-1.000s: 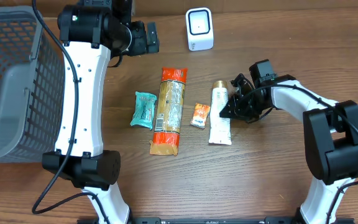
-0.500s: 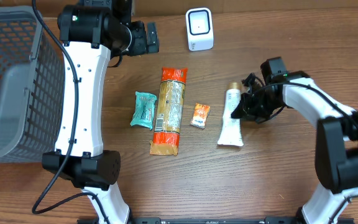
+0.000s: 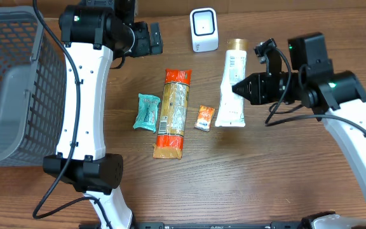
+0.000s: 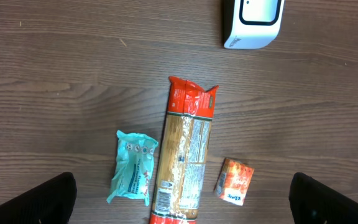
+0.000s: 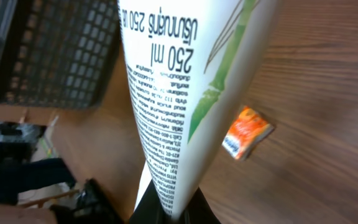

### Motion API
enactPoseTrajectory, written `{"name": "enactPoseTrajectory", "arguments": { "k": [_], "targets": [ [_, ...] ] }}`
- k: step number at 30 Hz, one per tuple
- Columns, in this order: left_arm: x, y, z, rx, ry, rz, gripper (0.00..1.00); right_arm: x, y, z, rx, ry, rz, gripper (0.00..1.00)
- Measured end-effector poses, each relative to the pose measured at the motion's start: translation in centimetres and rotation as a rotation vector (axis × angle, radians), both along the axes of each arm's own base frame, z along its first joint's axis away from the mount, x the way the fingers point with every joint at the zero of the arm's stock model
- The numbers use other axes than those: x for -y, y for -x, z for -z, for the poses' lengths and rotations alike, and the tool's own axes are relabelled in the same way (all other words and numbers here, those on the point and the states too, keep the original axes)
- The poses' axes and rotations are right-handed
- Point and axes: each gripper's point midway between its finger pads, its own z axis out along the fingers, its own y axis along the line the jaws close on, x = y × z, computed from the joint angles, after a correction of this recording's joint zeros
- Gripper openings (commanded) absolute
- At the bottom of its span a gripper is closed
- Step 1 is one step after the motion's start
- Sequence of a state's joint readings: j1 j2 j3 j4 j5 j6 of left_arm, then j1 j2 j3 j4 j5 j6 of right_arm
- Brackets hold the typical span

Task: Scan the item barcode
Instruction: 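Lift the white tube and hold its barcode to the scanner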

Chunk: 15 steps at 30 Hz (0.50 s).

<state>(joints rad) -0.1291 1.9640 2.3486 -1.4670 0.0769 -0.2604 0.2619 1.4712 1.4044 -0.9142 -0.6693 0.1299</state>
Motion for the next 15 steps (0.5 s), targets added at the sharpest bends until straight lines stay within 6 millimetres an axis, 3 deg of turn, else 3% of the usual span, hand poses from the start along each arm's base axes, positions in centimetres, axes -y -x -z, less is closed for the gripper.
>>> {"name": "enactPoseTrajectory", "arguments": {
  "k": [5, 10, 13, 15],
  "targets": [
    [0.0, 0.0, 0.0, 0.0, -0.001, 0.001, 1.0, -0.1, 0.5, -0.3, -0.01, -0.009, -0.004, 0.03],
    [0.0, 0.0, 0.0, 0.001, -0.001, 0.001, 1.0, -0.5, -0.1, 0.5, -0.002, 0.159, 0.063, 0.03],
    [0.0, 0.0, 0.0, 0.0, 0.0, 0.002, 1.0, -1.8, -2.8, -0.7, 0.074, 0.251, 0.097, 0.03],
    [0.0, 0.0, 0.0, -0.001, -0.001, 0.001, 1.0, -1.9, -5.8, -0.9, 0.127, 0.327, 0.144, 0.03]
  ]
}}
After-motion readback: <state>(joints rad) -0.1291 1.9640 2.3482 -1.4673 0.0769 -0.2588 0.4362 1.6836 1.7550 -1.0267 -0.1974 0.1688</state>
